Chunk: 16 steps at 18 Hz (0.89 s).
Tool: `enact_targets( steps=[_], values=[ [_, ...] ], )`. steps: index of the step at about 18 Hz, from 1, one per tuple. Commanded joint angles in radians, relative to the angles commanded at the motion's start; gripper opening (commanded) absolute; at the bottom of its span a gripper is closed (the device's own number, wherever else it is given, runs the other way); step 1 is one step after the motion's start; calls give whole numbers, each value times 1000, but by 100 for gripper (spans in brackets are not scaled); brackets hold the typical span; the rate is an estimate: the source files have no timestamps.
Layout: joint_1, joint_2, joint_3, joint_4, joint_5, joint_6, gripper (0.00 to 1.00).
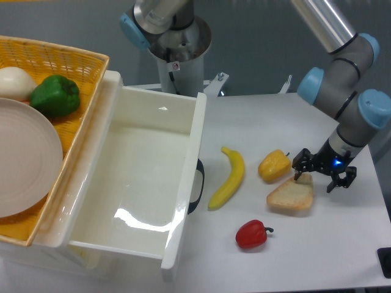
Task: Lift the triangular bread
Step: 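Move the gripper down over the triangular bread slice's corner, then close the gripper on the corner of the bread slice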
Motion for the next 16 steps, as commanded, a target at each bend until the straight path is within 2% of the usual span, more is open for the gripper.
enact_targets(
  steps=[4,6,7,10,13,14,16],
  values=[
    [0,-3,-8,3,-14,5,75],
    [0,-3,-6,3,-13,6,56],
    [2,-3,-6,5,-14,9,41],
    [2,2,-3,5,-13,20,18],
    [5,11,8,6,-17,20,12],
    [5,12,14,6,-17,20,3],
    [3,11,34,6,-9,21,0]
  ],
)
